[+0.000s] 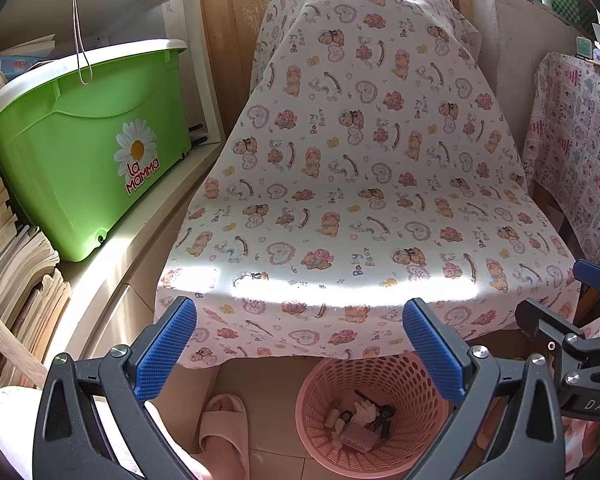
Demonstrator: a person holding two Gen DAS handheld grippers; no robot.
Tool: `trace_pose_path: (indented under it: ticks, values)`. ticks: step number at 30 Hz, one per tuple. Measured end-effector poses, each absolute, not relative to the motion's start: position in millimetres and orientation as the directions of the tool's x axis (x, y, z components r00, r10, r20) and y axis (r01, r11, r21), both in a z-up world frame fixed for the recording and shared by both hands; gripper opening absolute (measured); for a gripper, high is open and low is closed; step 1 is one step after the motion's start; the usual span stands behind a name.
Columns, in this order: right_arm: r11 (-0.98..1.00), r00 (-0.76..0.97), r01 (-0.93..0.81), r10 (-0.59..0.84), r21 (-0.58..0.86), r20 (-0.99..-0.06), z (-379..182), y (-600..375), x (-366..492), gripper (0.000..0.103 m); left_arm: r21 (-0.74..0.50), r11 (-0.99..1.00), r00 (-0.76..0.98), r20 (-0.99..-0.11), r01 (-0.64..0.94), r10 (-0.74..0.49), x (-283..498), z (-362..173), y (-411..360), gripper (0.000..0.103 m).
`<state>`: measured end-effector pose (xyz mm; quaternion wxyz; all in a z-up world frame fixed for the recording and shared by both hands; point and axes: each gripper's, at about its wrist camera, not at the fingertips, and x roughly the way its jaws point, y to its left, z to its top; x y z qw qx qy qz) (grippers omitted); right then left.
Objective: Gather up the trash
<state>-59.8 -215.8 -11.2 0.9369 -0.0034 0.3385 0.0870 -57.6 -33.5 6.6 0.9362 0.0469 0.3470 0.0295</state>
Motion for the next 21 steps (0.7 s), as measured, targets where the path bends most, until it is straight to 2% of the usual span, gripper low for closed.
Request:
trace_pose_path:
  ticks: [21]
  values:
    - [0.986,0.75,-0.159,0.154,0.05,-0.643,-15.4,-215.8,-59.2,0.103,0.117,0.993,0.756,-0.649,-0.016,0.088,-58.1,6.9,-35.7,0.102]
